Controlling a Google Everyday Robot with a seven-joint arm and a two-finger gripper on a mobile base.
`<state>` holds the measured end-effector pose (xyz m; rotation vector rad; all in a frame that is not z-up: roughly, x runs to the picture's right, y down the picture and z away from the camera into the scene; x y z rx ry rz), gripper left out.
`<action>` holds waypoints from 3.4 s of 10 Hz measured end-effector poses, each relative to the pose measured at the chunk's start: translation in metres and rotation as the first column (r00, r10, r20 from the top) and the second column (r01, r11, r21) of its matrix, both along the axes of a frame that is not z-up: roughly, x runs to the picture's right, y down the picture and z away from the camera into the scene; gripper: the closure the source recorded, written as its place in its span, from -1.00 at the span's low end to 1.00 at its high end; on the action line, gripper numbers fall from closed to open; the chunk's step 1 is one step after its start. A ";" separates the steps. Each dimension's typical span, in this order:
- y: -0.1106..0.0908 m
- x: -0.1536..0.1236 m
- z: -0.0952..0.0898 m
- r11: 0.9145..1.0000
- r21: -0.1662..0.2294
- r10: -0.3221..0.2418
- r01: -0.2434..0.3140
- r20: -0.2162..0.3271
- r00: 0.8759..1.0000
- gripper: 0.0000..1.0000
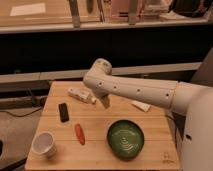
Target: Push the eraser across the table
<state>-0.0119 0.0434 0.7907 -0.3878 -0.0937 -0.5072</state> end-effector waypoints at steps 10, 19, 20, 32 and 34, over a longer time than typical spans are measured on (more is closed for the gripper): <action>-0.005 -0.033 0.017 0.999 0.028 -0.036 0.034 0.069 0.997 -0.60; -0.004 -0.045 0.034 0.998 0.045 -0.046 0.040 0.124 0.991 -0.60; -0.003 -0.047 0.034 0.998 0.046 -0.046 0.040 0.129 0.991 -0.59; 0.006 -0.063 0.053 0.997 0.047 -0.069 0.061 0.210 0.975 0.31; 0.007 -0.066 0.055 0.997 0.044 -0.076 0.068 0.222 0.972 0.64</action>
